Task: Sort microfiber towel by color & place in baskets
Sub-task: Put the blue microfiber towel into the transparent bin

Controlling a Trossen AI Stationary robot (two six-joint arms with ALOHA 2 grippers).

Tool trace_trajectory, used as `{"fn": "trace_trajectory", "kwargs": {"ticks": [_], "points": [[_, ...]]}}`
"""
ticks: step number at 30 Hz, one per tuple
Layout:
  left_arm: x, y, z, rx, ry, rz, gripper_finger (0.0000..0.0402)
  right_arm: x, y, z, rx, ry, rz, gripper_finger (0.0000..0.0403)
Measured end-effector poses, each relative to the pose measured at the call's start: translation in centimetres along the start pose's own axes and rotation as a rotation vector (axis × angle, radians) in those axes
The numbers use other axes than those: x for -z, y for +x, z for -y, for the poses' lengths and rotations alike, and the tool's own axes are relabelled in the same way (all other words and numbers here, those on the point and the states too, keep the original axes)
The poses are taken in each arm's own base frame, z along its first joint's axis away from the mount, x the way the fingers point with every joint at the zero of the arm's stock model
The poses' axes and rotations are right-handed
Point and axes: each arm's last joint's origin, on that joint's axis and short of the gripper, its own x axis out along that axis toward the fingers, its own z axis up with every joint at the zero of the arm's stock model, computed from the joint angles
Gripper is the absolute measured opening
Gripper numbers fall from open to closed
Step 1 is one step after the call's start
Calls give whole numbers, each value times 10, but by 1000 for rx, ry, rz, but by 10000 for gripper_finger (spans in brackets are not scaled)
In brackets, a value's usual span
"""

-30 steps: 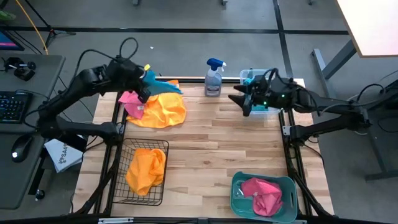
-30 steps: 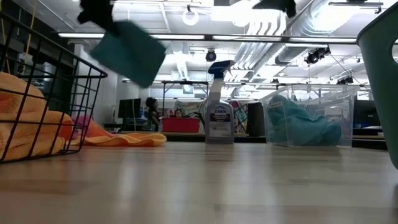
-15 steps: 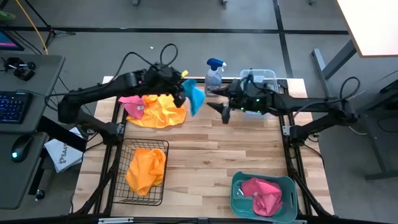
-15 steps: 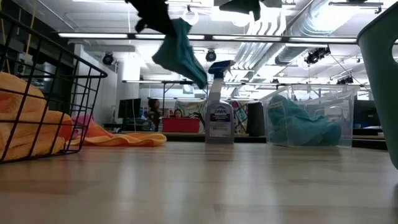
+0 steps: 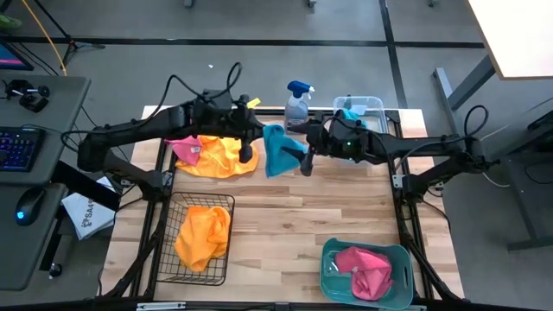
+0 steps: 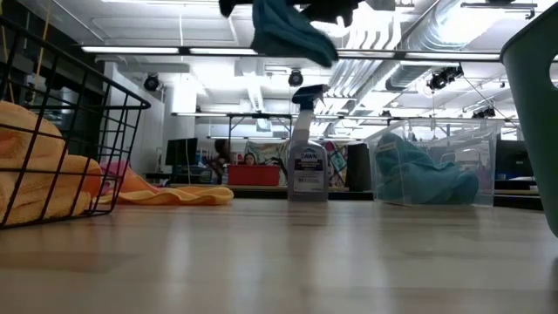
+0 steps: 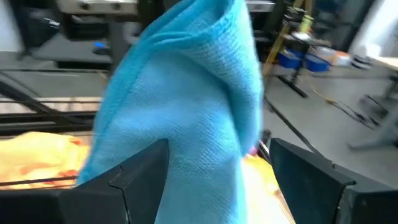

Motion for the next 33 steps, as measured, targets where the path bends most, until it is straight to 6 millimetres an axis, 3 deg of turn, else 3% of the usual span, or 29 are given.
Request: {"fn": "trace_trajectory", "kwargs": {"ticks": [12,15,20,23,27,33], "points": [[-8,11,6,41,36,98,0,1,2,-3,-50,20,0,266],[-9,10,6,25,-8,102,4,1,2,-3,-51,38,2,214],[-11,6,4,20,-142,123,32,0,1,-3,-56,88,8,30],[-9,3,4,26,-154,89,62,-1,-1,-2,-66,127,2,22],[2,-17,0,-64,-155,-80,111,0,-22,8,-31,114,-90,7],[25,-67,-8,-255,-199,-306,167,1,-77,40,212,109,-247,5]]}}
